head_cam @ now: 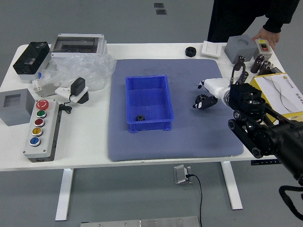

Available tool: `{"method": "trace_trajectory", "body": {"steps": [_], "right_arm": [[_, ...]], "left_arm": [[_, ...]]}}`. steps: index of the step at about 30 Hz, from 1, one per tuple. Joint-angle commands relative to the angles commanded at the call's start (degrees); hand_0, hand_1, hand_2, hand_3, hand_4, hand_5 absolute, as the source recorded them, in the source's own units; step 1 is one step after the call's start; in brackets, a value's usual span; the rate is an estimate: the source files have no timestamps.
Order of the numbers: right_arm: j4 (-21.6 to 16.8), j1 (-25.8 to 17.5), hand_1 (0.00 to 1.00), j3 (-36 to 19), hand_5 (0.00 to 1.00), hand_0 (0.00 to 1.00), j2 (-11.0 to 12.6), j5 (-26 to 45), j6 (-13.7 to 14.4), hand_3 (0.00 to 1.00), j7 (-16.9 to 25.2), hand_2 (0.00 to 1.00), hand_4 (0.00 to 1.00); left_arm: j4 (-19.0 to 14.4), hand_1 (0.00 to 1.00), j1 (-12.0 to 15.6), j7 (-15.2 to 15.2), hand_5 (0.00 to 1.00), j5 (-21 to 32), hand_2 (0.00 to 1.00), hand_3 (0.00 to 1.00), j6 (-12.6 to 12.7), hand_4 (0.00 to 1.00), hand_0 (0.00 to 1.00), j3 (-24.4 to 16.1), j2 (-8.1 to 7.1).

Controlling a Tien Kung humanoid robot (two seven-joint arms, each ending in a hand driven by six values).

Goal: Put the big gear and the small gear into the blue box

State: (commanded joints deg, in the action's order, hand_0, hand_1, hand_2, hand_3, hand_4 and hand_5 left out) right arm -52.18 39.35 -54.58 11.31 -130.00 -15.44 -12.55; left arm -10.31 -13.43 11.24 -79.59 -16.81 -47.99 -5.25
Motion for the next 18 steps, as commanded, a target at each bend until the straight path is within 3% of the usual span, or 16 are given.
{"method": "trace_trajectory", "body": {"steps": [18], "right_arm": [[3.0,0.6,0.654,0.8,0.444,0.707,-0.9,0.0,0.0,0.784,0.0,0.78,0.781]], "left_arm": [[0.0,0.896,0.0,0.0,0.577,0.2,0.905,0.885,0.0,0.874,0.909,0.1,0.12]]}}
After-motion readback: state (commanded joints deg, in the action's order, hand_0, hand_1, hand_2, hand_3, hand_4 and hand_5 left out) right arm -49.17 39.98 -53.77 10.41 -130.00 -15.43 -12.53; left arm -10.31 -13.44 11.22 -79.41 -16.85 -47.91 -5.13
